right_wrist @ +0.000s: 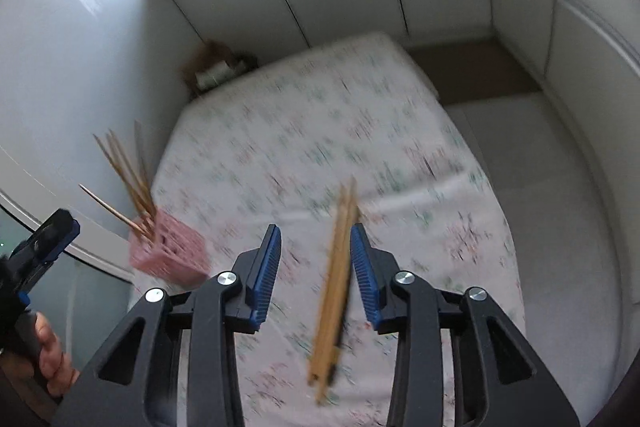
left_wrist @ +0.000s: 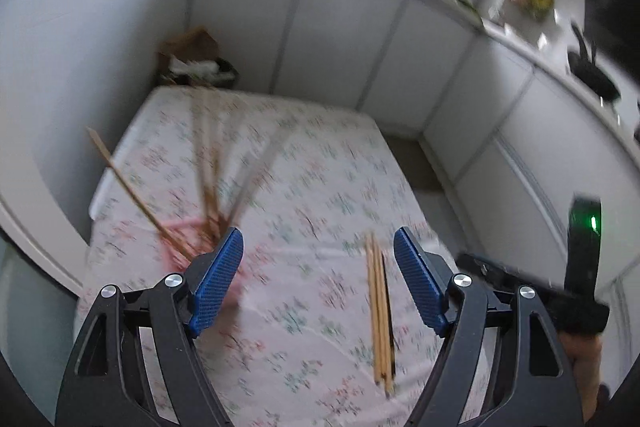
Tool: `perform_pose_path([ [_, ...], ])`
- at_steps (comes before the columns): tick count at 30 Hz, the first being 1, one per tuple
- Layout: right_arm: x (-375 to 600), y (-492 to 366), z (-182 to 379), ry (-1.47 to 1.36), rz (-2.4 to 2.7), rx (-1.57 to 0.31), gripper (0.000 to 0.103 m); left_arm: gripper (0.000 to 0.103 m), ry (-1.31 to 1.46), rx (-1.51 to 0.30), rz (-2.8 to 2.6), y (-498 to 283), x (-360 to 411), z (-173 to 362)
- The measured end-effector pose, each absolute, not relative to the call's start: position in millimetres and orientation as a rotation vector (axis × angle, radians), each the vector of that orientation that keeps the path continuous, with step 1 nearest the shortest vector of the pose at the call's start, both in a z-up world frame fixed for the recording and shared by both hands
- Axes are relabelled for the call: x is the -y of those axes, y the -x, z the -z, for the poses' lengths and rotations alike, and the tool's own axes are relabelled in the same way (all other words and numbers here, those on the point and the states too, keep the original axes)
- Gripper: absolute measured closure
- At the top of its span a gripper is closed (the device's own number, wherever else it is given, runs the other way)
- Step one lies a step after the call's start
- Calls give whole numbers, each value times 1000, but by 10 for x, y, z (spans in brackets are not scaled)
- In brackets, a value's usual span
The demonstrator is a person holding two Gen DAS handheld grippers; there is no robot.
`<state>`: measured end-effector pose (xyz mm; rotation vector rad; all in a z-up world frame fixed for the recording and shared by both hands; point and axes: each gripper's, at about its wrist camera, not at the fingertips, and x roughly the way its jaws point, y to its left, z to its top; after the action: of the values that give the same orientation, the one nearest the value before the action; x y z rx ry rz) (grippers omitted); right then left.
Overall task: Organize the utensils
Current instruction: 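Move both open tools back to the chopstick bundle on the tablecloth, then grasp a wooden chopstick with the left tool while the right tool grasps another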
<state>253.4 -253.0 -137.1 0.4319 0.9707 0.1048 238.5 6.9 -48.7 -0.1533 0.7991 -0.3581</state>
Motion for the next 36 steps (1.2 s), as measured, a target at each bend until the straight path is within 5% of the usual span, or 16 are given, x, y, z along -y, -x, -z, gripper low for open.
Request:
perform_pose_path([
  [9,2775,-2541,1705,-514,-60,-1118,65,30,42,-1041,410,-2584,722,1343],
  [19,2968,-2504,1724,-585,-43,-1114,67,62,180,-1240,413,-2994,1028,2195],
  [32,2961,-2510,1686,-565,-54,-1110,68,93,21,-1257,375,-3146,1299,2316],
  [36,2936,-2529,1700,-557,-45,-1118,68,93,-153,-1235,386,-3135,1490,2301],
])
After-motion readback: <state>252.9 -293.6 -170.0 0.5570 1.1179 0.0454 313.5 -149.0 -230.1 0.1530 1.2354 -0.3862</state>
